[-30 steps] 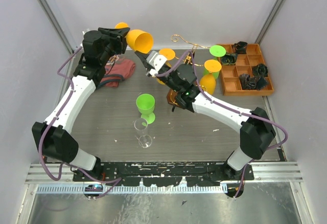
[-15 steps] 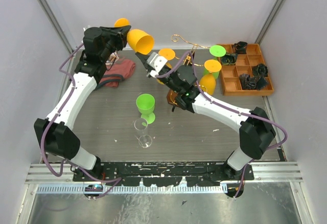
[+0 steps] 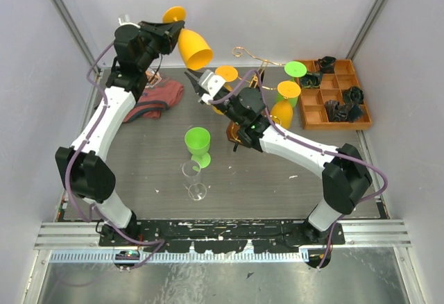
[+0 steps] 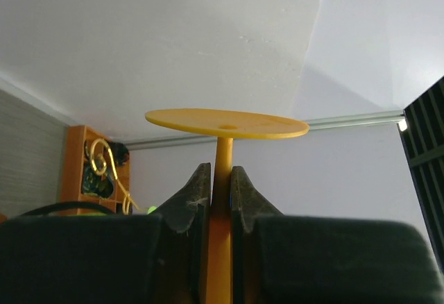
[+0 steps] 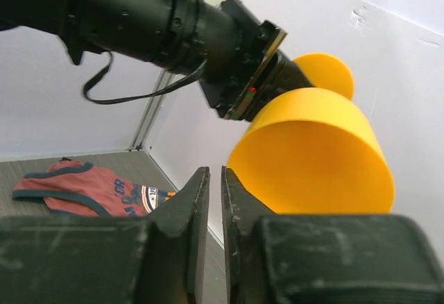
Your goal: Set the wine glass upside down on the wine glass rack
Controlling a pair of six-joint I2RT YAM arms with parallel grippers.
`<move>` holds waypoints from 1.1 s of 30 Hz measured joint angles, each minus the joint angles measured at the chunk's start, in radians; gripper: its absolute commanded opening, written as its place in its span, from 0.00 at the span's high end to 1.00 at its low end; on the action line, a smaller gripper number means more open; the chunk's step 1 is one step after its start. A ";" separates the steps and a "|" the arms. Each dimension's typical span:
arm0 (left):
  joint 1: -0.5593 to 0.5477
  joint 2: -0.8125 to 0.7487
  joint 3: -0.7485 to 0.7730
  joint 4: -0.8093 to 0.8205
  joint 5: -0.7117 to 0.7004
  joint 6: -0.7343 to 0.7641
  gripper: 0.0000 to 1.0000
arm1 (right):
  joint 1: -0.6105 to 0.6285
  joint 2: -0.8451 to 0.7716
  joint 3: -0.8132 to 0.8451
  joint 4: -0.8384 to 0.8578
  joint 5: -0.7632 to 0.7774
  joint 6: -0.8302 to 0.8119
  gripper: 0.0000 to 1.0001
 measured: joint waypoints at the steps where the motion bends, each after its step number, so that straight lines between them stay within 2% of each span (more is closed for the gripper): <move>1: 0.004 0.017 0.018 0.021 0.016 0.013 0.97 | 0.000 0.000 0.000 -0.002 -0.002 -0.001 0.75; 6: 0.044 0.089 0.106 0.082 0.076 0.089 0.97 | 0.001 0.000 0.000 -0.016 0.000 -0.007 0.64; 11: 0.103 0.143 0.238 0.081 0.120 0.261 1.00 | -0.006 -0.019 -0.003 -0.054 0.015 -0.016 0.58; 15: 0.145 0.170 0.322 0.091 0.142 0.430 1.00 | -0.019 -0.058 -0.008 -0.095 0.041 -0.023 0.57; 20: 0.167 0.230 0.336 0.188 0.181 0.687 1.00 | -0.040 -0.133 -0.008 -0.167 0.091 -0.038 0.58; 27: 0.166 0.410 0.330 0.267 0.354 1.032 1.00 | -0.084 -0.246 0.014 -0.309 0.183 -0.056 0.61; 33: 0.165 0.534 0.311 0.419 0.520 1.161 1.00 | -0.151 -0.328 0.014 -0.391 0.233 -0.067 0.61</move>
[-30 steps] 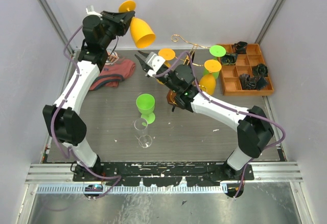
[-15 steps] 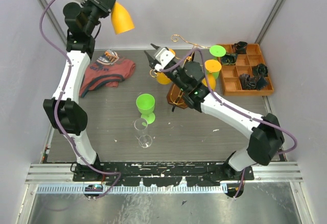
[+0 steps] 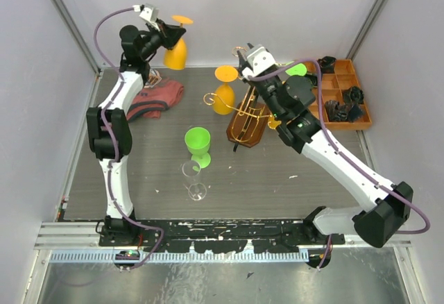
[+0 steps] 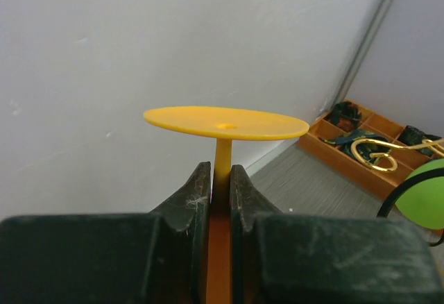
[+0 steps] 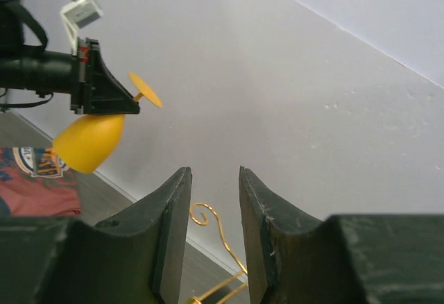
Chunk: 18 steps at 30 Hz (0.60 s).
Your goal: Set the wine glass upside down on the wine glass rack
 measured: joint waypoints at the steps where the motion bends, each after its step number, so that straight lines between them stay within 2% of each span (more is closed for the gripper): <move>1: 0.000 0.016 0.000 0.042 0.025 -0.002 1.00 | -0.007 -0.006 0.000 -0.006 0.005 -0.001 0.61; 9: -0.023 0.135 0.000 0.399 0.154 -0.105 1.00 | -0.060 -0.021 0.000 -0.060 0.029 -0.002 0.61; 18: -0.135 0.237 0.024 0.483 0.220 -0.130 1.00 | -0.091 0.018 0.013 -0.090 0.016 0.026 0.61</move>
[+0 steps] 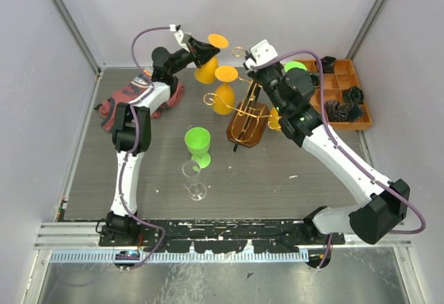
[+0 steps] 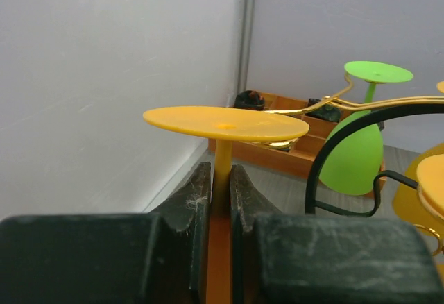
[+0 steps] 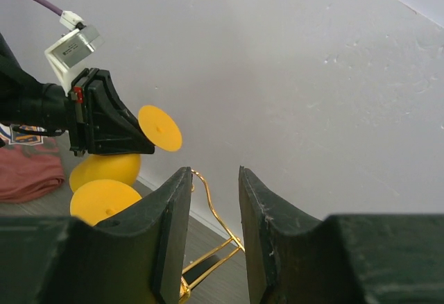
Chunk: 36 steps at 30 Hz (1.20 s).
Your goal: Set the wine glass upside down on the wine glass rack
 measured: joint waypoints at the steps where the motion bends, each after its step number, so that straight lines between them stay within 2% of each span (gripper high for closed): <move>1: -0.010 0.005 0.004 0.002 0.003 0.000 1.00 | -0.003 0.005 0.002 -0.002 -0.003 0.004 0.61; 20: -0.070 0.008 -0.021 0.034 0.051 0.011 1.00 | -0.049 0.012 0.005 -0.002 -0.071 0.055 0.61; 36: -0.121 0.004 -0.067 -0.016 0.067 0.066 1.00 | -0.055 -0.008 -0.031 -0.002 -0.094 0.068 0.61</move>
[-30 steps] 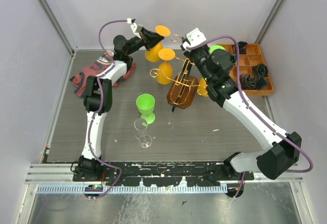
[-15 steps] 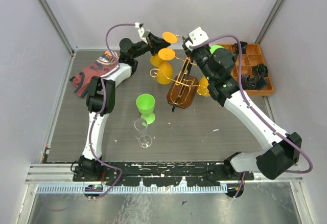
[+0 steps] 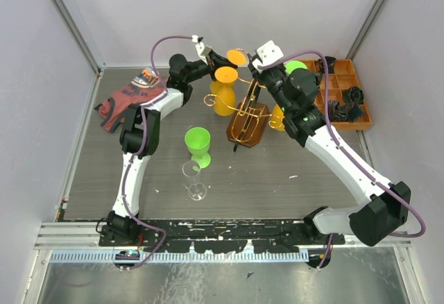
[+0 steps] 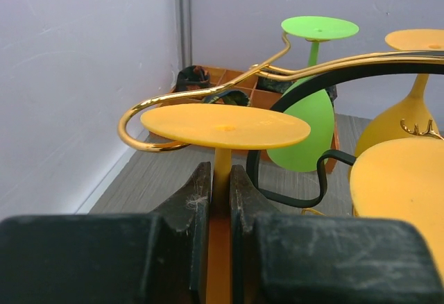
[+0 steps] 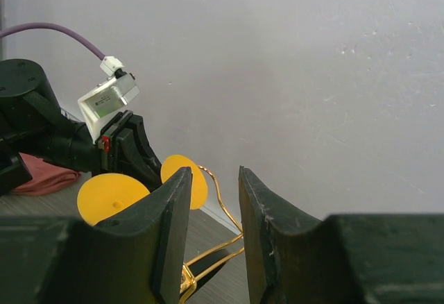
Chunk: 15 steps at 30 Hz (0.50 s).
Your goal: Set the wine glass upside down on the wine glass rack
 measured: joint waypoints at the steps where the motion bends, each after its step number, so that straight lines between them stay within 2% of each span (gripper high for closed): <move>1: -0.002 0.000 0.000 -0.001 -0.001 0.000 1.00 | -0.001 0.000 -0.002 0.000 -0.001 0.000 0.61; 5: -0.015 0.000 0.001 0.005 -0.012 -0.008 1.00 | -0.005 -0.002 -0.007 0.000 -0.008 0.001 0.61; 15: -0.024 0.019 0.042 0.088 -0.079 -0.059 0.91 | -0.018 -0.003 -0.017 0.000 -0.026 0.012 0.61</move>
